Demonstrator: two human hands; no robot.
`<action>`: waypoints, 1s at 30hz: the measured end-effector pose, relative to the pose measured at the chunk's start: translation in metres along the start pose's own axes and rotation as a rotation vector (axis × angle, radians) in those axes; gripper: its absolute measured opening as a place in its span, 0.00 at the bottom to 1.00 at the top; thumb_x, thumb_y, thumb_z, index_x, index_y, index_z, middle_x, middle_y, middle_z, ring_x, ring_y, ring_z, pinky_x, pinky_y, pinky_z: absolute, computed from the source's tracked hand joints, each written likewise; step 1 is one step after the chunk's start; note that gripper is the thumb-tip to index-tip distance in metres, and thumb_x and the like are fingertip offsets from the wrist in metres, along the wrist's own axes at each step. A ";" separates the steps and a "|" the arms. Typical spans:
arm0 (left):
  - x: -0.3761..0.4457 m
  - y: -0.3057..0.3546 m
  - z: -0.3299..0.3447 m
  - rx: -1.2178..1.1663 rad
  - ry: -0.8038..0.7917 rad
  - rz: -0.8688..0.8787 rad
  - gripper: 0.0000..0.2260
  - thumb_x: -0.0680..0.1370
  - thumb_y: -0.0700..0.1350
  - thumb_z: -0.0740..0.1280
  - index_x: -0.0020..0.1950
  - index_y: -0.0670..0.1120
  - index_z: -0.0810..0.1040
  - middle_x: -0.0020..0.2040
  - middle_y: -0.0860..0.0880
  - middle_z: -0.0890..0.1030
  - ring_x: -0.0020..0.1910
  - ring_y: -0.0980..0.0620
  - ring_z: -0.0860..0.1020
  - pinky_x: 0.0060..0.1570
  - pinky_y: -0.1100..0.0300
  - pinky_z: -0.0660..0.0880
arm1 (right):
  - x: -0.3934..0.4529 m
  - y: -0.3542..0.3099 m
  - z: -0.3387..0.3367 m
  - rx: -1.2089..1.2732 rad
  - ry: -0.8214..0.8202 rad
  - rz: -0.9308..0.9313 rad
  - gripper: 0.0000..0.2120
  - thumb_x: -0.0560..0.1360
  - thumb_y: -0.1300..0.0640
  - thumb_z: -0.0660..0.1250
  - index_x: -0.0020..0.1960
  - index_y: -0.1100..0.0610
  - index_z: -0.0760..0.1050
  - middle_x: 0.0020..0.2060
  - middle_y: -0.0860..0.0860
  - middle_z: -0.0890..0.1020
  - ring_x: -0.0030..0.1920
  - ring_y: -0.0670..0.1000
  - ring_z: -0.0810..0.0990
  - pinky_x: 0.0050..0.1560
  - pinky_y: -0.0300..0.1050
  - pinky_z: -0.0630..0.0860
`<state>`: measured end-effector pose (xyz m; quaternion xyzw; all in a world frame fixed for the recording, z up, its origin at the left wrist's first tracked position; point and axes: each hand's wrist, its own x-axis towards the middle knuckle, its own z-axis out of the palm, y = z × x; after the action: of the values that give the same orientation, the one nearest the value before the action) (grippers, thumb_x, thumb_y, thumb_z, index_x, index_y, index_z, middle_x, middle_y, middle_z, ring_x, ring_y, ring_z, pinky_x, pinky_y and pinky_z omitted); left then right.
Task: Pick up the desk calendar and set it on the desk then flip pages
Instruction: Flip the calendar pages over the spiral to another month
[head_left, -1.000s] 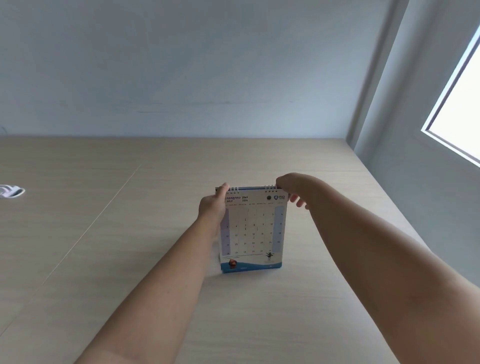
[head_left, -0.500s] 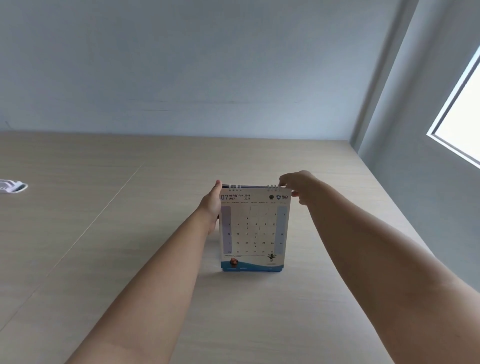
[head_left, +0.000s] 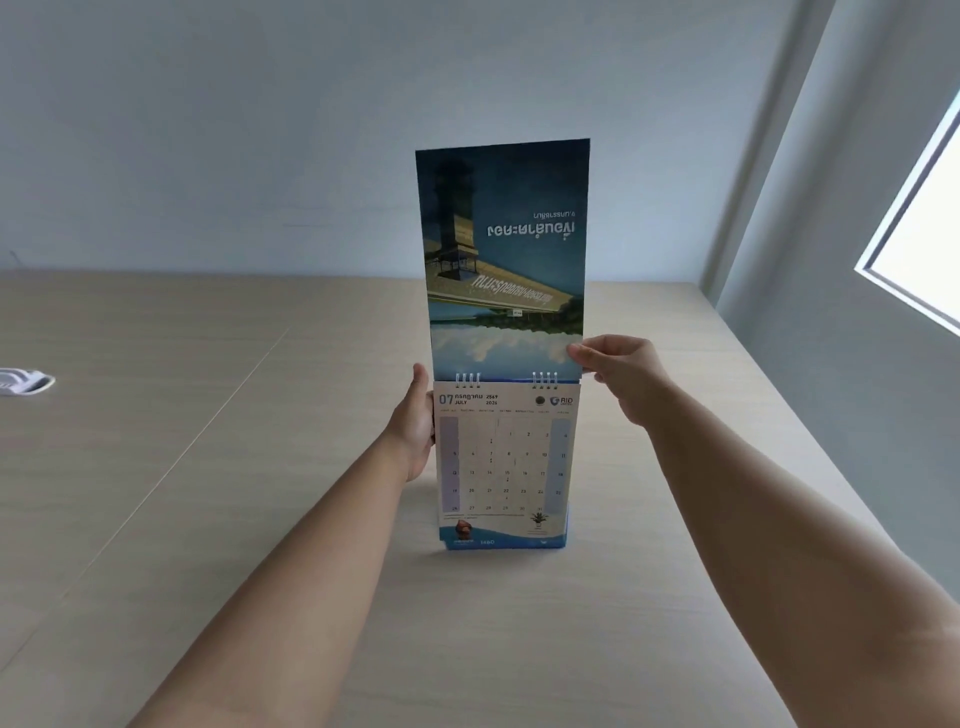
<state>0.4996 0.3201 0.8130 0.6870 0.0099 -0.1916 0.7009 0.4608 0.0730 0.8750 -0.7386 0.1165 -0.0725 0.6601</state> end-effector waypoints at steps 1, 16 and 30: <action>-0.001 0.001 0.000 -0.005 0.000 0.003 0.39 0.76 0.70 0.38 0.60 0.48 0.79 0.57 0.41 0.83 0.60 0.44 0.77 0.60 0.46 0.66 | -0.002 -0.002 0.001 -0.034 0.008 -0.024 0.07 0.72 0.55 0.73 0.38 0.57 0.81 0.37 0.53 0.84 0.37 0.53 0.73 0.40 0.46 0.70; 0.004 -0.006 0.009 -0.114 0.112 -0.050 0.26 0.80 0.64 0.51 0.56 0.46 0.79 0.45 0.45 0.84 0.50 0.47 0.79 0.48 0.52 0.73 | 0.006 0.012 0.027 -0.096 0.321 -0.159 0.18 0.74 0.56 0.70 0.64 0.50 0.79 0.37 0.47 0.80 0.32 0.44 0.73 0.39 0.37 0.71; 0.008 -0.009 0.004 -0.093 0.134 -0.048 0.26 0.80 0.63 0.51 0.57 0.45 0.78 0.46 0.45 0.85 0.48 0.47 0.80 0.48 0.53 0.73 | 0.010 0.010 0.032 -0.179 0.336 -0.131 0.16 0.75 0.56 0.68 0.63 0.49 0.79 0.45 0.47 0.81 0.43 0.48 0.78 0.45 0.43 0.74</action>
<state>0.5035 0.3145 0.8026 0.6644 0.0821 -0.1615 0.7251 0.4777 0.1000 0.8606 -0.7779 0.1827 -0.2270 0.5568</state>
